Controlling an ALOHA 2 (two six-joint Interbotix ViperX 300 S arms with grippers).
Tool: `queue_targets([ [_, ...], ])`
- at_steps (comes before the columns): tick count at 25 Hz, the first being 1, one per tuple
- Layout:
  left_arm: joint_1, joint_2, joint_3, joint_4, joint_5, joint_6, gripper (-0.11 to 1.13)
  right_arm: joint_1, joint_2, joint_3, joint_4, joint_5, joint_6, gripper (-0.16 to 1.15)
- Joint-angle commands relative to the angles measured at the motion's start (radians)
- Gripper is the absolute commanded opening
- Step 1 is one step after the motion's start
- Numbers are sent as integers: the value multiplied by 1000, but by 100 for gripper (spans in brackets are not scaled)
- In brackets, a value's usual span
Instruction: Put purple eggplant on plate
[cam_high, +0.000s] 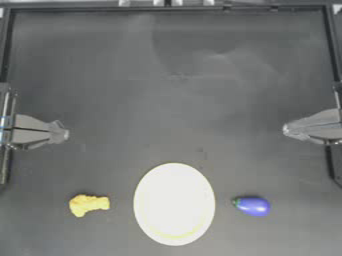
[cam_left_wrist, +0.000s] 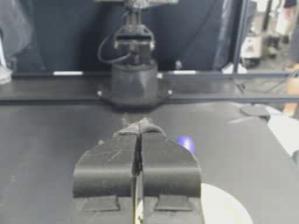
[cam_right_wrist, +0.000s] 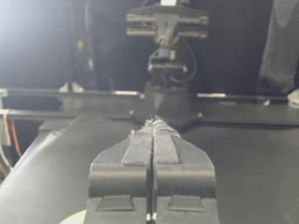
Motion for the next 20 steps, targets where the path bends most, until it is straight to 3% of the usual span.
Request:
queue_targets([
  [1, -2, -26, -32, 14, 2, 26, 0, 5, 6, -23, -3, -11, 5, -4],
  [10, -3, -51, -34, 9, 32, 35, 15, 5, 6, -32, -5, 18, -5, 16],
  [13, -3, -48, -37, 8, 55, 35, 45, 5, 6, -29, -31, 20, -8, 41],
  [17, -3, -46, -38, 8, 66, 34, 107, 5, 5, -32, -52, 20, -3, 101],
  [18, -2, -46, -38, 8, 69, 34, 111, 5, 5, -32, -57, 25, -5, 111],
  [20, -2, -48, -38, 9, 75, 35, 102, 5, 3, -35, -51, 44, -5, 103],
])
